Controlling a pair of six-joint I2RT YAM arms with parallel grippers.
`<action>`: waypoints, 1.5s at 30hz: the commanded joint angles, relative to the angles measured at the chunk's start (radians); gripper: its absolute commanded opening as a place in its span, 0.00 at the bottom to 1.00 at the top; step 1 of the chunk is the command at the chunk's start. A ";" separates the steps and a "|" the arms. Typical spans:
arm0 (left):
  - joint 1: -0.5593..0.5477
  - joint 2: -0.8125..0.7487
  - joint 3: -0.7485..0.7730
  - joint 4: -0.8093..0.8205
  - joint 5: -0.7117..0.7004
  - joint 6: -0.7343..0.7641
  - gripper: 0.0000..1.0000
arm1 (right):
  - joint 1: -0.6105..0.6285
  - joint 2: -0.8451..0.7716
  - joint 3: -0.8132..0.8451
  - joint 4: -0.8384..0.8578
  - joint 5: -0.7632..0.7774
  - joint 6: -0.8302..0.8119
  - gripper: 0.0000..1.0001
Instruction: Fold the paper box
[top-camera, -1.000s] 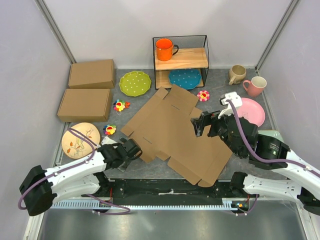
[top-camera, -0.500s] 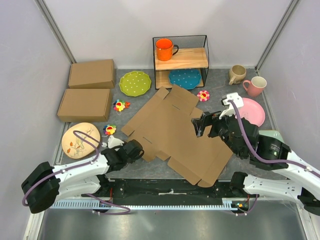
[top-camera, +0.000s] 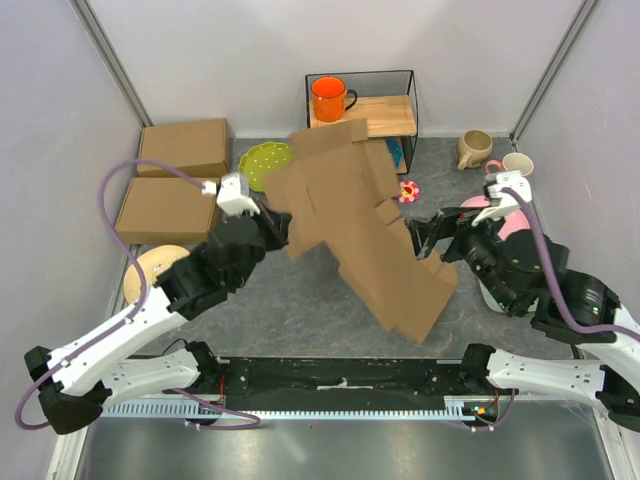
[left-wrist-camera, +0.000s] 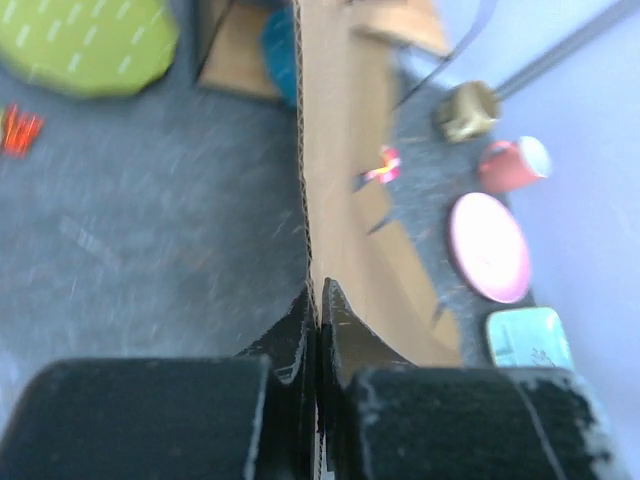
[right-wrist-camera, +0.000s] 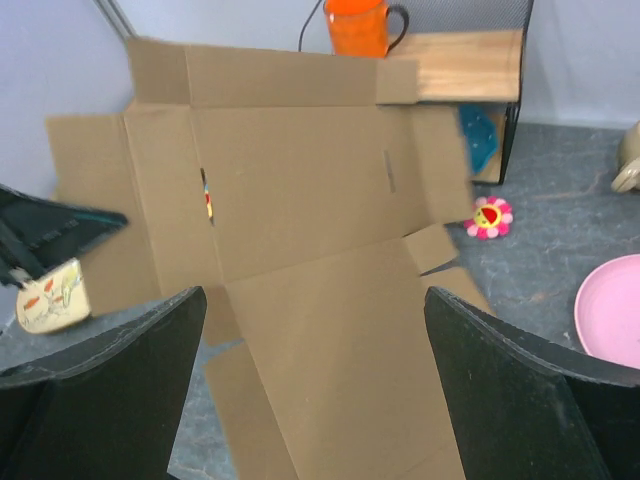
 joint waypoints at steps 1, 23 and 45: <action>-0.002 0.058 0.282 0.082 0.210 0.524 0.02 | 0.005 -0.029 0.076 -0.004 0.064 -0.053 0.98; 0.229 0.060 0.493 0.037 0.843 0.474 0.02 | 0.007 -0.044 0.090 -0.019 0.060 -0.038 0.98; 0.715 0.530 0.175 0.623 1.264 0.066 0.02 | 0.005 -0.076 -0.313 0.064 0.162 0.110 0.98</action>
